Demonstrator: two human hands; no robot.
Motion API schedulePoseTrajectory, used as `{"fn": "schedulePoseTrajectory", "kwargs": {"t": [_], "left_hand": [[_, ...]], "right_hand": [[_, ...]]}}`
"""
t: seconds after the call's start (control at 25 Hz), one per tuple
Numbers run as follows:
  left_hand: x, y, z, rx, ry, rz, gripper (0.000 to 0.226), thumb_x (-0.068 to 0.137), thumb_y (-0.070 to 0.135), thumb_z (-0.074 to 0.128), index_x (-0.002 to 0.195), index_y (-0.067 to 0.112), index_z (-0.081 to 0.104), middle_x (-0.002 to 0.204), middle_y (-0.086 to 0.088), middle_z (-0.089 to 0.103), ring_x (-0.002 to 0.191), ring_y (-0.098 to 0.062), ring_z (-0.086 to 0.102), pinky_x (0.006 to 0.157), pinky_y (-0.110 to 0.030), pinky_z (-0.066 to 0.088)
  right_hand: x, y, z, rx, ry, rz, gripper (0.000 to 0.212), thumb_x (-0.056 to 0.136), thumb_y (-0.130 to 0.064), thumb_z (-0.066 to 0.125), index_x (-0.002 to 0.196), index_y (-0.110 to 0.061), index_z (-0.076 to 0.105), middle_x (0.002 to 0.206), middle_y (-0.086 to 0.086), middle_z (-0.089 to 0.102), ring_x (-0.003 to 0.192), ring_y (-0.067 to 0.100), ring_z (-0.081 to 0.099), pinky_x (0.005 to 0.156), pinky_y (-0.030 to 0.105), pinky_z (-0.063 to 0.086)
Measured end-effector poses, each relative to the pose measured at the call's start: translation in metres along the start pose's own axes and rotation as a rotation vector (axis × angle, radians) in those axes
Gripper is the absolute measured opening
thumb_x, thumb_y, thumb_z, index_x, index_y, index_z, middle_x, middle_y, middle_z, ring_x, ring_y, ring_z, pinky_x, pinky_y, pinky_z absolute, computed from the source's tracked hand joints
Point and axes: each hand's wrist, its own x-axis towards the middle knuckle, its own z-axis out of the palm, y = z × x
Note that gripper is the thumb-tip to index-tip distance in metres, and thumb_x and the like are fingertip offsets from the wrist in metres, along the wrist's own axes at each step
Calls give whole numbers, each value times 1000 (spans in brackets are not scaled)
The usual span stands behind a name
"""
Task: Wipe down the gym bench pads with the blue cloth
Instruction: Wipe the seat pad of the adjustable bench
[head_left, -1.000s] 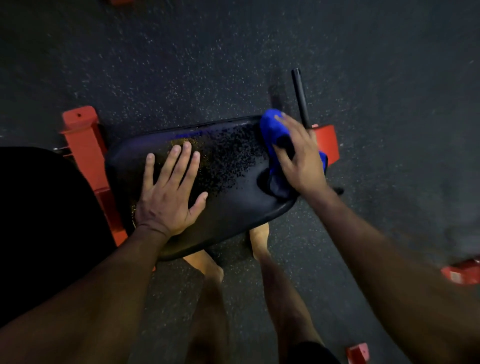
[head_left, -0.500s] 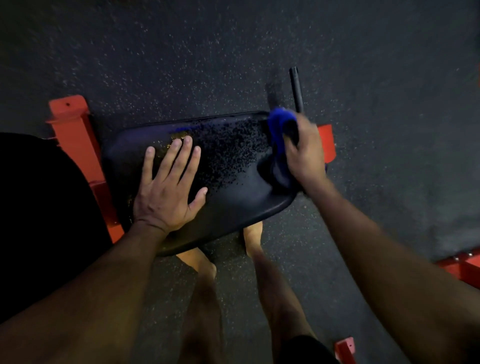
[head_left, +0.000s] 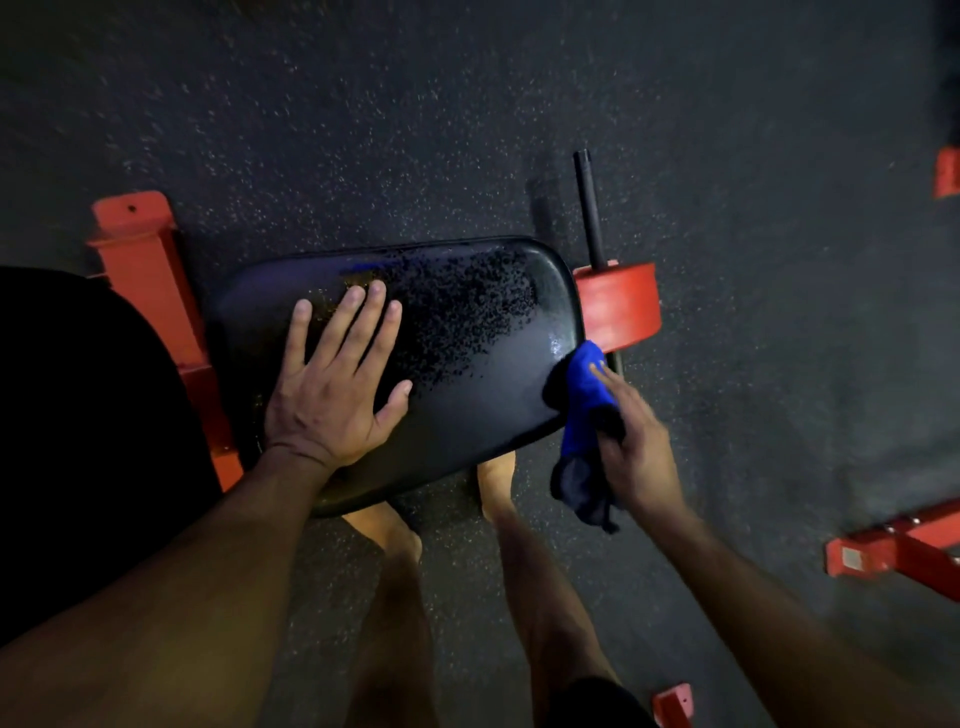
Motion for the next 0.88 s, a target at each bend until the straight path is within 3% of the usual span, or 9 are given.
{"fn": "schedulePoseTrajectory", "kwargs": {"t": [0.12, 0.24, 0.32, 0.4, 0.52, 0.6, 0.76, 0.88], "left_hand": [[0, 0, -1, 11, 4, 0, 77, 97, 52, 34, 161, 10, 24, 170, -11, 16, 156, -26, 18, 124, -60, 11], [0, -1, -2, 24, -5, -1, 77, 97, 52, 33, 161, 10, 25, 169, -11, 19, 156, -26, 20, 125, -60, 12], [0, -2, -2, 29, -6, 4, 77, 97, 52, 33, 161, 9, 24, 169, -11, 18, 156, -26, 19, 125, -60, 12], [0, -2, -1, 29, 7, 11, 78, 96, 51, 36, 161, 9, 25, 169, -11, 18, 156, -26, 20, 124, -60, 13], [0, -2, 0, 27, 10, 13, 78, 96, 51, 38, 161, 10, 25, 169, -11, 18, 156, -26, 19, 124, -61, 15], [0, -2, -1, 40, -7, 13, 79, 95, 51, 38, 162, 10, 23, 170, -11, 17, 156, -26, 18, 124, -60, 14], [-2, -2, -1, 56, -16, 14, 79, 94, 51, 40, 161, 10, 26, 167, -12, 25, 156, -26, 20, 124, -60, 15], [-1, -1, -2, 50, -36, 14, 78, 95, 51, 38, 161, 11, 24, 169, -11, 21, 157, -26, 17, 125, -59, 13]], "right_hand": [[57, -9, -53, -31, -21, -47, 72, 70, 1, 46, 132, -35, 55, 130, -4, 59, 122, 20, 55, 111, 34, 38], [150, -43, -74, -28, -167, -159, 46, 93, -8, 53, 136, -24, 55, 132, -4, 60, 122, 7, 54, 111, 36, 39], [200, -67, -47, -148, -438, -308, 41, 97, -23, 52, 138, -18, 52, 137, -3, 59, 124, 3, 52, 112, 33, 38], [233, -78, -19, -316, -593, -356, 48, 97, -40, 48, 142, -21, 47, 140, 2, 56, 123, 5, 49, 111, 34, 37], [255, -100, 6, -435, -672, -381, 44, 102, -38, 46, 144, -25, 44, 131, -2, 58, 119, 15, 52, 96, 23, 34], [258, -133, 33, -443, -727, -546, 40, 102, -37, 43, 141, -28, 43, 127, 4, 62, 116, 22, 55, 91, 24, 34], [248, -208, 103, -385, -853, -734, 41, 103, -30, 42, 144, -25, 41, 138, -1, 57, 121, 17, 52, 95, 27, 37], [244, -197, 88, -318, -838, -743, 43, 103, -42, 43, 142, -25, 44, 140, -7, 56, 122, 11, 53, 104, 35, 41]]}}
